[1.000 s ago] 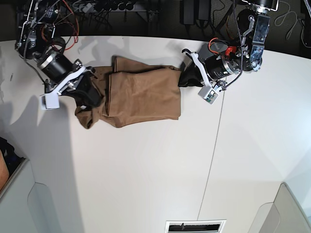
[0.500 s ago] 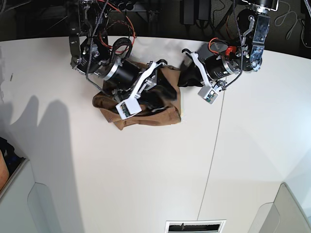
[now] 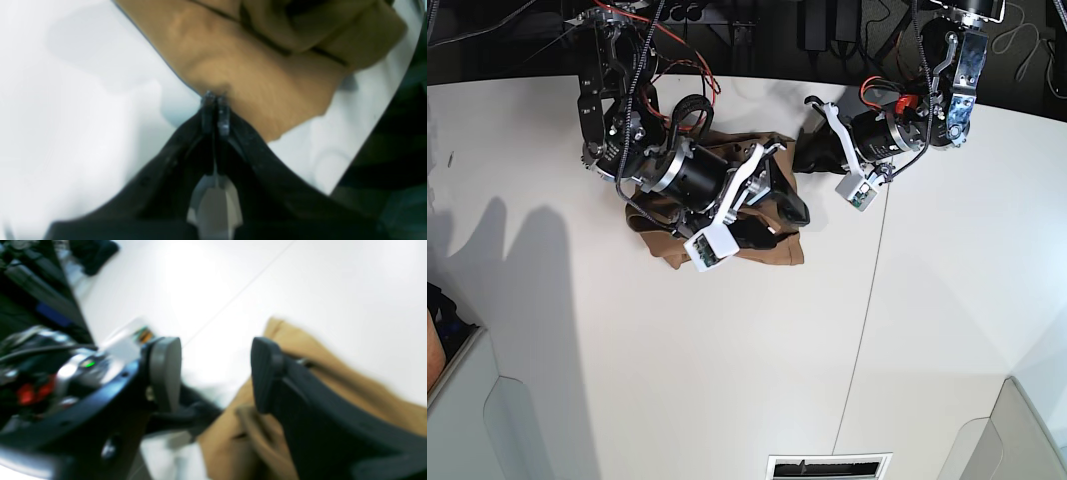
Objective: Layout the t-shirt on the table in an organized manner, then fold the t-shirt properly
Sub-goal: 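Fold the strip end over with the right gripper toward the left gripper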
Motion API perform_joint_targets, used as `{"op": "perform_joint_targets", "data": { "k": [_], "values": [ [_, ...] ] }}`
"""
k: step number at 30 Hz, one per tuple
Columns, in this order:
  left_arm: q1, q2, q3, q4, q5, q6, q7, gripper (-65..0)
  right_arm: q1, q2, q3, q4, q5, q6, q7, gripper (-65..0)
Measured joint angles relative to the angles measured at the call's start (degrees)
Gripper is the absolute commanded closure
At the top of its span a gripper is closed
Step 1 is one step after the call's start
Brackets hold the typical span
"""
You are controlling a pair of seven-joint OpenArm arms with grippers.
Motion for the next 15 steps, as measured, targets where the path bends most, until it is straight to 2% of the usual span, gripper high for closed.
{"op": "perform_joint_targets", "data": {
  "k": [4,7,9,15],
  "values": [
    [0.0,-0.92,0.0,1.16,-0.22,0.15,1.49,0.0,1.77,-0.02,4.76,0.31,-0.24,-0.07,-2.01,-18.2],
    [0.0,-1.22,0.0,1.16,-0.26,0.22,1.44,0.0,2.4,0.35,9.49,2.16,0.17,-0.09,-4.24,-18.0],
    [0.0,-1.22,0.0,1.16,-0.26,0.22,1.44,0.0,2.4,1.81,11.52,3.28,4.42,-0.15,-5.6,-18.0],
    [0.02,-1.22,0.0,1.16,-0.09,0.22,1.42,0.0,2.21,6.69,12.28,3.58,5.73,-0.11,-7.76,-18.0]
  ]
}}
